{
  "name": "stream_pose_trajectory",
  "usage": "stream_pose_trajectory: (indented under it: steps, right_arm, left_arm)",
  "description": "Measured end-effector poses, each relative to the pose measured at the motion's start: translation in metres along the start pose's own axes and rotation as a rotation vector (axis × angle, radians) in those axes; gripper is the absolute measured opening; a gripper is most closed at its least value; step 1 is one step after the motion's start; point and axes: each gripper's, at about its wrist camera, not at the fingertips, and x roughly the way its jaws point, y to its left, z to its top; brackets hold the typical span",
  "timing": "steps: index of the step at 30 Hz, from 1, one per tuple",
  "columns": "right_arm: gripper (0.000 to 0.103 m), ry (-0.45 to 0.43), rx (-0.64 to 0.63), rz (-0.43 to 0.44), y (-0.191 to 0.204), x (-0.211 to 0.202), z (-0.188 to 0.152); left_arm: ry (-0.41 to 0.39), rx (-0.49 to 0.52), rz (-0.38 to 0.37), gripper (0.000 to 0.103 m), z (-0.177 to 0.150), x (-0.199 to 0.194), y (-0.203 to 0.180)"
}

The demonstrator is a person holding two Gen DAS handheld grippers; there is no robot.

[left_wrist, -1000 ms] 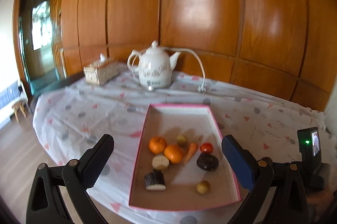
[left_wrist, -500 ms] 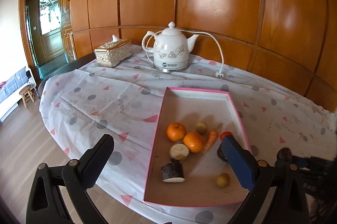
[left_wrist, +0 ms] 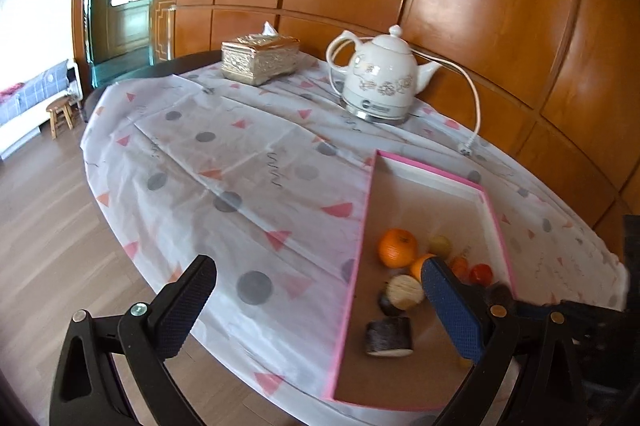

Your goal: Organize fruits

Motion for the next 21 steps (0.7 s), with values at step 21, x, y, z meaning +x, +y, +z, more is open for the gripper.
stream_pose_trajectory:
  steps: [21]
  right_arm:
    - [0.059,-0.042,0.011,-0.031,0.008,-0.004,-0.02]
  left_arm:
    - [-0.005,-0.006,0.005,0.103,-0.003,-0.002,-0.003]
